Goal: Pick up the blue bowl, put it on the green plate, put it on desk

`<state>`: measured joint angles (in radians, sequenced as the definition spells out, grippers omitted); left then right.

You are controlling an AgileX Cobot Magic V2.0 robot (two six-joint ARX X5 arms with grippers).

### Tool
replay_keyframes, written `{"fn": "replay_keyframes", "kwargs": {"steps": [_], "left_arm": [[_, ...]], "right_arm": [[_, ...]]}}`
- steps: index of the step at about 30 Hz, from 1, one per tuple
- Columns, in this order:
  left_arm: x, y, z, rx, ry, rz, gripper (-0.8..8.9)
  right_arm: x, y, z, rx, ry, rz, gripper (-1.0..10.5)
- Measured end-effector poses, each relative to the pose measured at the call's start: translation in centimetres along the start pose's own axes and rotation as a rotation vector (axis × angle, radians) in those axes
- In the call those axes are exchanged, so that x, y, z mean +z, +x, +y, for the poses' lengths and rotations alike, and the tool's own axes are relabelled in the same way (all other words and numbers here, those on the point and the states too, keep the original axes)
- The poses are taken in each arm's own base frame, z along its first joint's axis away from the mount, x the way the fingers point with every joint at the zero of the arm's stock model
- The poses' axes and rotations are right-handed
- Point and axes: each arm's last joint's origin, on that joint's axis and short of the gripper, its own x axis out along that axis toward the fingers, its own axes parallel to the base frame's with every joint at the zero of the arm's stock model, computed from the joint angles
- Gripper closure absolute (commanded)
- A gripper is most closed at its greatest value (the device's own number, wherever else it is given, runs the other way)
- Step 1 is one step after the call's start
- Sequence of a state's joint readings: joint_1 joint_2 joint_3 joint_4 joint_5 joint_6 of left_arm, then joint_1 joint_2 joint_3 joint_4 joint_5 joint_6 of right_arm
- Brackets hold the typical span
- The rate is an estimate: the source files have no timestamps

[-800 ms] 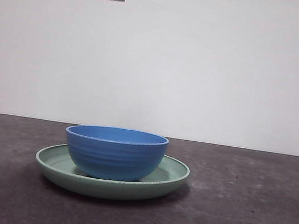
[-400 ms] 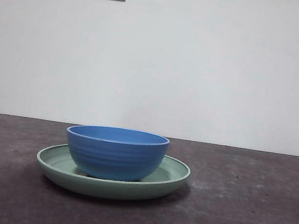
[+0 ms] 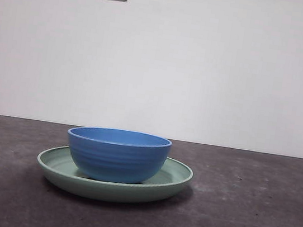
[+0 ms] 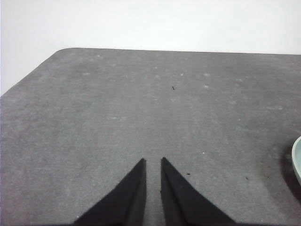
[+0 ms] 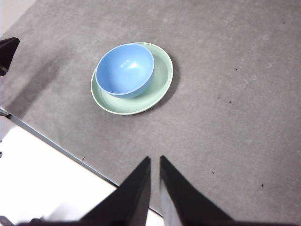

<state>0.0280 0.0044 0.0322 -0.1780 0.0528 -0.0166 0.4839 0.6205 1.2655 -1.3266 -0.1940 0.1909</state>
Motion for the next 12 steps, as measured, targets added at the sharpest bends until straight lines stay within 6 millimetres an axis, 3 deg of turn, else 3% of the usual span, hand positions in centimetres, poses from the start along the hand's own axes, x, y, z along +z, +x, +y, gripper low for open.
{"fn": "replay_keyframes", "kwargs": {"steps": [7, 12], "left_arm": [[0.0, 0.0, 0.0, 0.0, 0.0, 0.0, 7.62], [0.0, 0.0, 0.0, 0.0, 0.0, 0.0, 7.62]], "right_arm": [[-0.1, 0.8, -0.7, -0.062, 0.039, -0.108, 9.2], [-2.3, 4.0, -3.2, -0.236, -0.006, -0.346, 9.2]]}}
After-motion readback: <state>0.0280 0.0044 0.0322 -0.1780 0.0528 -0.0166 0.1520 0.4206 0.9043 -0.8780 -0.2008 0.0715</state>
